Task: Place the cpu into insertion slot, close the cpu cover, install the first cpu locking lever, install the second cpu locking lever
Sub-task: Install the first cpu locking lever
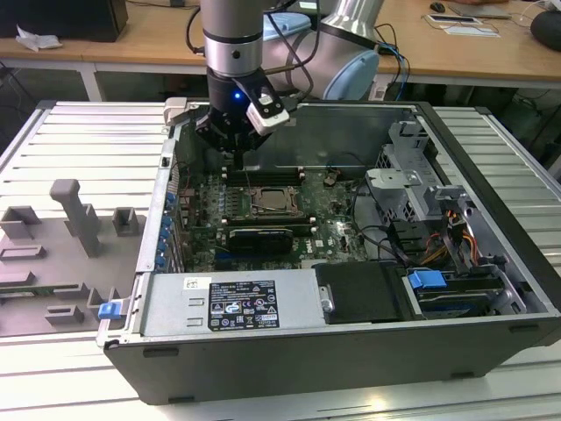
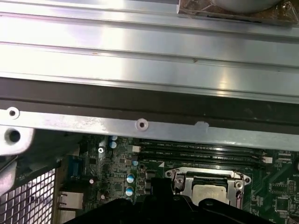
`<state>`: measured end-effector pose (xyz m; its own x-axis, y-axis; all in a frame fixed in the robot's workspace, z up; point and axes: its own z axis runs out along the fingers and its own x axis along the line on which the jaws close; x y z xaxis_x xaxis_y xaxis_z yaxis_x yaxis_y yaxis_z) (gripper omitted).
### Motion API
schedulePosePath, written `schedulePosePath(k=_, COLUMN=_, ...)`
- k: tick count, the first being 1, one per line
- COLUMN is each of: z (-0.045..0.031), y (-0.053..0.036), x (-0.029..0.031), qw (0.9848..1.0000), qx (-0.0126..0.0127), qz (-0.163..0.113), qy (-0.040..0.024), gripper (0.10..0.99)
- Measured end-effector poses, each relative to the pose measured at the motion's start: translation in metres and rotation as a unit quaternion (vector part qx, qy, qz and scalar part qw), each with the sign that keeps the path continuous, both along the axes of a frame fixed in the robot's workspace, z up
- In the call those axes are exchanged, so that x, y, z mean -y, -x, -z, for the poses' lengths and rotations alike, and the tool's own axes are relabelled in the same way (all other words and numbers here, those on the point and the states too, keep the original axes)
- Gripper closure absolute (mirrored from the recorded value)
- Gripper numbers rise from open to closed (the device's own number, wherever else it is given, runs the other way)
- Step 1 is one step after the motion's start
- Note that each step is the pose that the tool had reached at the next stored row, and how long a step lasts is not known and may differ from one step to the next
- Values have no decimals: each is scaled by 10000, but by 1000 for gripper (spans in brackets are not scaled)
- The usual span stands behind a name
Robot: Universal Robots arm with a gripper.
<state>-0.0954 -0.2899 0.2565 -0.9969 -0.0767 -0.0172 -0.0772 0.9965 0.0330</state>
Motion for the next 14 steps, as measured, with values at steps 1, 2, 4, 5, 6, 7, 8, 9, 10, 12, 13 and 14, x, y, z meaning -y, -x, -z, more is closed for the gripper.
schedulePosePath(k=1, z=1, y=-6, x=0, qw=10000, qx=0, qz=3, qy=1, gripper=976)
schedulePosePath(k=2, z=1, y=-10, x=0, qw=10000, qx=1, qz=4, qy=1, gripper=976)
schedulePosePath(k=4, z=1, y=-23, x=0, qw=10000, qx=0, qz=7, qy=2, gripper=976)
schedulePosePath(k=5, z=2, y=-26, x=0, qw=10000, qx=1, qz=6, qy=2, gripper=976)
schedulePosePath(k=6, z=2, y=-29, x=0, qw=10000, qx=0, qz=6, qy=1, gripper=976)
schedulePosePath(k=7, z=2, y=-39, x=-1, qw=10000, qx=0, qz=7, qy=2, gripper=976)
schedulePosePath(k=8, z=2, y=-46, x=-1, qw=10000, qx=0, qz=8, qy=3, gripper=976)
schedulePosePath(k=9, z=3, y=-53, x=-1, qw=10000, qx=0, qz=8, qy=4, gripper=976)
schedulePosePath(k=10, z=3, y=-60, x=-1, qw=10000, qx=1, qz=8, qy=4, gripper=976)
schedulePosePath(k=12, z=5, y=-79, x=-1, qw=10000, qx=1, qz=7, qy=4, gripper=976)
schedulePosePath(k=13, z=6, y=-90, x=0, qw=10000, qx=1, qz=7, qy=5, gripper=976)
schedulePosePath(k=14, z=8, y=-110, x=-1, qw=10000, qx=1, qz=7, qy=5, gripper=976)
